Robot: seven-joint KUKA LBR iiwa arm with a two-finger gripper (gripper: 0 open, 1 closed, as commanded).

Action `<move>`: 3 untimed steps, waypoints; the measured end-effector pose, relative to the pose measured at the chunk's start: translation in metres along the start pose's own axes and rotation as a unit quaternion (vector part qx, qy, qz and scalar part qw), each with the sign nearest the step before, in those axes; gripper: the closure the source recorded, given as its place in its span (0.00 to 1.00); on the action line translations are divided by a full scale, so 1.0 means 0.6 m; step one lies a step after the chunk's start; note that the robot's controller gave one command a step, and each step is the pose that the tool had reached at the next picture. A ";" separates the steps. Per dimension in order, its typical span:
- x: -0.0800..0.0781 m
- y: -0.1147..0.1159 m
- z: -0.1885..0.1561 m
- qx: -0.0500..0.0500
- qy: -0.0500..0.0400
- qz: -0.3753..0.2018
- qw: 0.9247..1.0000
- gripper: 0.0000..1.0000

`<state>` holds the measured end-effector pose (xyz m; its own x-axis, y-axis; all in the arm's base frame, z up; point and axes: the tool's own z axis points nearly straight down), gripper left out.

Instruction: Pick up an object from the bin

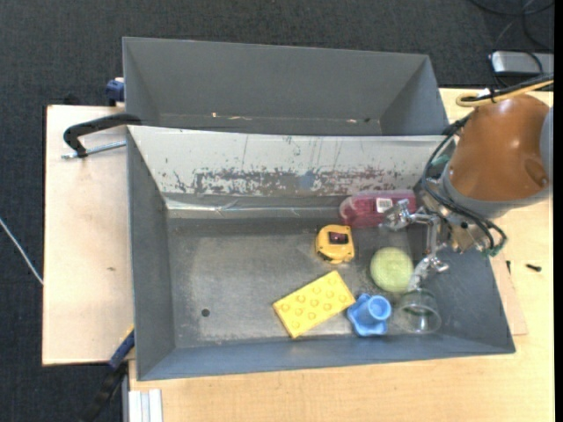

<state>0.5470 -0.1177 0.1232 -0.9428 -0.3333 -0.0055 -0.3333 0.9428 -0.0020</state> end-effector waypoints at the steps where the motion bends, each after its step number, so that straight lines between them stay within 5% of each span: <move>1: -0.003 0.003 0.057 -0.001 0.002 -0.076 0.997 0.00; 2: 0.047 0.037 0.080 -0.001 0.005 0.046 0.999 1.00; 3: 0.047 0.037 0.080 0.000 0.004 0.046 0.999 1.00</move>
Offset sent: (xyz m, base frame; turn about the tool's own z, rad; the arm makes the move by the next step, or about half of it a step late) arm -0.0353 0.0129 -0.0532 0.0910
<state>0.5132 -0.1060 0.0749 -0.9692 -0.2461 0.0030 -0.2461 0.9692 -0.0010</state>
